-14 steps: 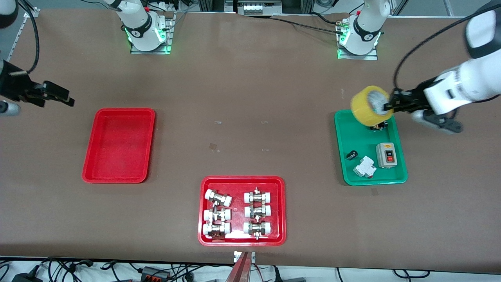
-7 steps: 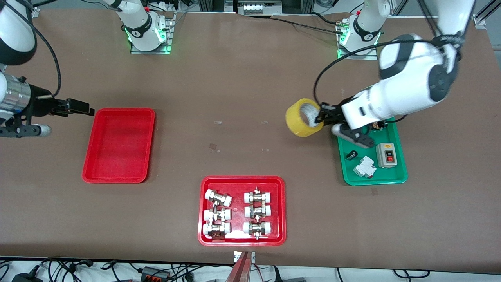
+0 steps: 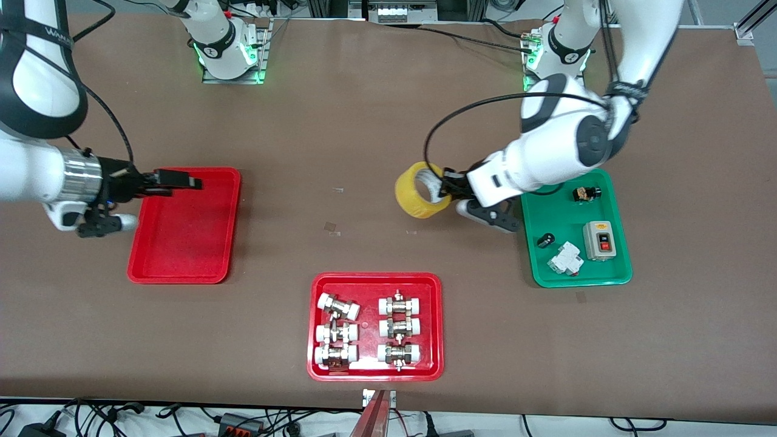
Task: Left arm passes tape to right arm into tray
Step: 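Carry the tape with the left gripper while the right gripper approaches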
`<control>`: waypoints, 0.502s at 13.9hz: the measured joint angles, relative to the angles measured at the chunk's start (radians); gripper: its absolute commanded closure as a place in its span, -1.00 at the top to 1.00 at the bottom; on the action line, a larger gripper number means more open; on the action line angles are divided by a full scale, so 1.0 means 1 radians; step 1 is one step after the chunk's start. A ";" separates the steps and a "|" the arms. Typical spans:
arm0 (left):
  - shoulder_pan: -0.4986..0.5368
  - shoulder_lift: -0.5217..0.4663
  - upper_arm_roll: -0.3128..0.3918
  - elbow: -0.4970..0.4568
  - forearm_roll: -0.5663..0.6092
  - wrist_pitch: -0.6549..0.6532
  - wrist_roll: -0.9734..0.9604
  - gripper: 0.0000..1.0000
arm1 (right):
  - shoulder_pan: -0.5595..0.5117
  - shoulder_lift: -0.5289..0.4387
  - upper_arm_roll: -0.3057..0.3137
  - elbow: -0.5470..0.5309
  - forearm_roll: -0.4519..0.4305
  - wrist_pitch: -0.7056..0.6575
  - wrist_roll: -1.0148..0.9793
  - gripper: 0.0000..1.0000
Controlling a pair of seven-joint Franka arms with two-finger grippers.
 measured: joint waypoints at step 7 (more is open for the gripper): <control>-0.127 0.094 -0.001 0.001 0.000 0.226 -0.236 -1.00 | 0.115 0.148 0.002 0.006 0.364 0.153 -0.227 1.00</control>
